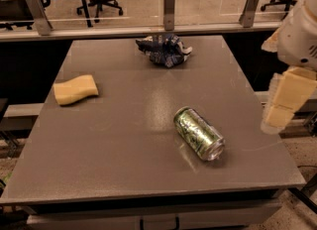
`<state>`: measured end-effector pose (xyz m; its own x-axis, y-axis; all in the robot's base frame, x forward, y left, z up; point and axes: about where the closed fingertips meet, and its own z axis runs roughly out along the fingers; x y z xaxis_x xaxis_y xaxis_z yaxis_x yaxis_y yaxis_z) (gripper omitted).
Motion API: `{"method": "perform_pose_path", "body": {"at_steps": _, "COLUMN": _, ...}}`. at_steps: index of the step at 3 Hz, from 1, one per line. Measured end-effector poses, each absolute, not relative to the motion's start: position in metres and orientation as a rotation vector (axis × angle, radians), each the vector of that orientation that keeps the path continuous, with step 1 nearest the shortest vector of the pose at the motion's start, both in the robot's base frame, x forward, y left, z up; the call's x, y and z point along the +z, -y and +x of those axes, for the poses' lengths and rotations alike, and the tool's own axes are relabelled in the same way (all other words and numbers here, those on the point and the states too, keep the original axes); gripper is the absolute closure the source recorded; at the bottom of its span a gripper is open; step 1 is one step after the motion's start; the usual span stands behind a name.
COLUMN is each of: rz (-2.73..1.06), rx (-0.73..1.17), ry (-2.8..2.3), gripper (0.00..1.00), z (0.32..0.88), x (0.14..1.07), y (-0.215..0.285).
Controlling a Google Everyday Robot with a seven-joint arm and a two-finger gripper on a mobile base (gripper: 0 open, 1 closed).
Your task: Place green can upright
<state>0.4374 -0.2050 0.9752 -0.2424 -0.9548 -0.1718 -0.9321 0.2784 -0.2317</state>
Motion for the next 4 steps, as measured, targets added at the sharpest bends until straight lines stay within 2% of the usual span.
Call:
{"method": "perform_pose_path", "body": {"at_steps": 1, "rz": -1.71, "rx": -0.14, "ry": -2.437, "gripper": 0.0, "z": 0.439, "x": 0.958, "y": 0.174}}
{"method": "perform_pose_path", "body": {"at_steps": 4, "rz": -1.397, "rx": -0.097, "ry": -2.742, "gripper": 0.0, "z": 0.445, "x": 0.919, "y": 0.122}}
